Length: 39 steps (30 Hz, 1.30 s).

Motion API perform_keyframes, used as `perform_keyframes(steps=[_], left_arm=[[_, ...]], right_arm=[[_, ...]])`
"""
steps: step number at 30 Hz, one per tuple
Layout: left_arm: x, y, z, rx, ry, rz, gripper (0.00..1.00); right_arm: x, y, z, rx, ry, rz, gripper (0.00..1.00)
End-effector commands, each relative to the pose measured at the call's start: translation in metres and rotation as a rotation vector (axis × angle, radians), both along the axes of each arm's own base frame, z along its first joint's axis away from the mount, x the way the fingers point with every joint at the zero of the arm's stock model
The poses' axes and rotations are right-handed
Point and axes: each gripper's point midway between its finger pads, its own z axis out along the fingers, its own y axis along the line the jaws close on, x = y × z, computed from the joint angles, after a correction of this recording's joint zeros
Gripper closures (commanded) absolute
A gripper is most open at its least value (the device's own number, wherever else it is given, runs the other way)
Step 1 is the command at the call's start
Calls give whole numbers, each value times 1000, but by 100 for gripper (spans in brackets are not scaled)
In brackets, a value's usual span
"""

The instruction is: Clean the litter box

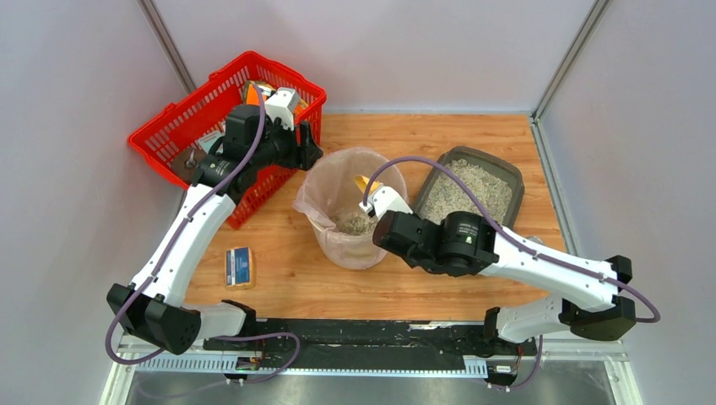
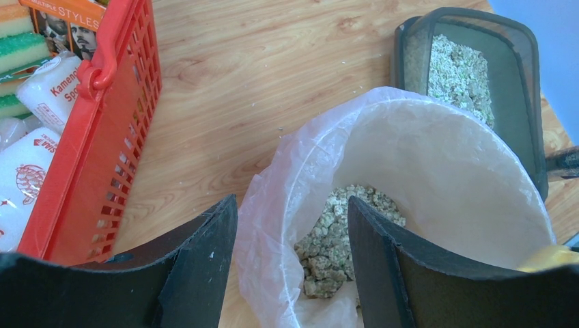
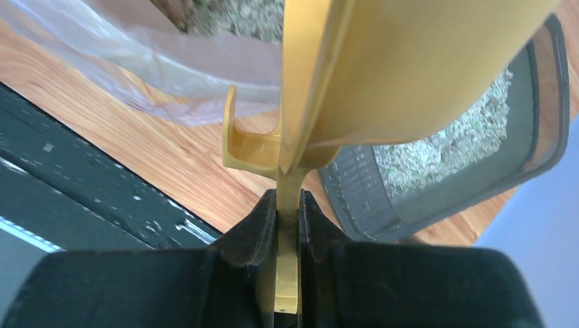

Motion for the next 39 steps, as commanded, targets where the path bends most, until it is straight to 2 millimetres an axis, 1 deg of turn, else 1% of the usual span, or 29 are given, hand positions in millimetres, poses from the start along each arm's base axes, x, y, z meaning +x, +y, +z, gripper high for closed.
perform_keyframes(steps=[1,3,4,5,6,7,8,9,10,11,12,14,15,16,17,18,19,20,21,22,23,25,26,30,33,37,39], left_arm=[[-1,-4,11,-17,-41,-22,32],[-1,-4,11,-17,-43,-22,32],[-1,-4,11,-16,-42,-22,32],[-2,-4,11,-17,-44,-26,32],[-2,-4,11,-18,-43,-25,32],[-1,-4,11,-19,-42,-24,32],[-2,-4,11,-19,-42,-26,32],[-2,-5,11,-18,-43,-27,32],[-1,-4,11,-18,-44,-25,32],[-1,-5,9,-18,-38,-26,32],[-1,-5,10,-18,-39,-26,32],[-2,-6,11,-22,-39,-31,32],[-2,-6,10,-24,-38,-32,32],[-2,-6,12,-28,-41,-34,32],[-2,-7,12,-29,-39,-38,32],[-3,-6,12,-31,-39,-36,32],[-3,-7,13,-32,-42,-39,32],[-3,-7,13,-34,-40,-40,32],[-4,-8,14,-35,-42,-41,32],[-4,-8,13,-37,-41,-42,32],[-4,-8,12,-38,-37,-43,32],[-4,-9,12,-41,-35,-45,32],[-3,-10,12,-42,-33,-45,32],[-6,-13,15,-55,-37,-66,32],[-10,-18,23,-76,-70,-109,32],[-19,-27,33,-110,-103,-172,32],[-20,-29,34,-114,-109,-188,32]], right_arm=[[5,22,61,260,-68,29,93],[8,21,73,332,-65,17,92],[10,23,78,379,-61,10,92],[15,21,75,408,-22,-9,92],[16,16,78,456,-4,-22,93],[21,17,82,511,7,-33,93],[29,11,79,552,45,-64,93],[30,2,75,587,62,-98,94],[35,-1,75,621,69,-122,94],[42,-15,78,671,74,-168,94],[44,-21,69,689,102,-211,94],[53,-32,71,797,148,-262,94],[53,-38,73,845,158,-277,94],[58,-40,65,895,194,-320,94],[62,-49,64,961,230,-354,94],[65,-54,60,1000,257,-387,94],[70,-56,46,1050,310,-440,94],[72,-63,47,1130,351,-465,94],[75,-65,45,1178,377,-481,94],[82,-67,44,1232,384,-486,93],[83,-71,29,1298,467,-559,93],[87,-74,16,1331,513,-604,94],[92,-80,1,1332,548,-664,95],[92,-78,-26,1299,651,-703,96],[90,-75,-34,1295,706,-708,96],[88,-70,-38,1320,753,-687,96],[85,-66,-39,1338,824,-672,96]])
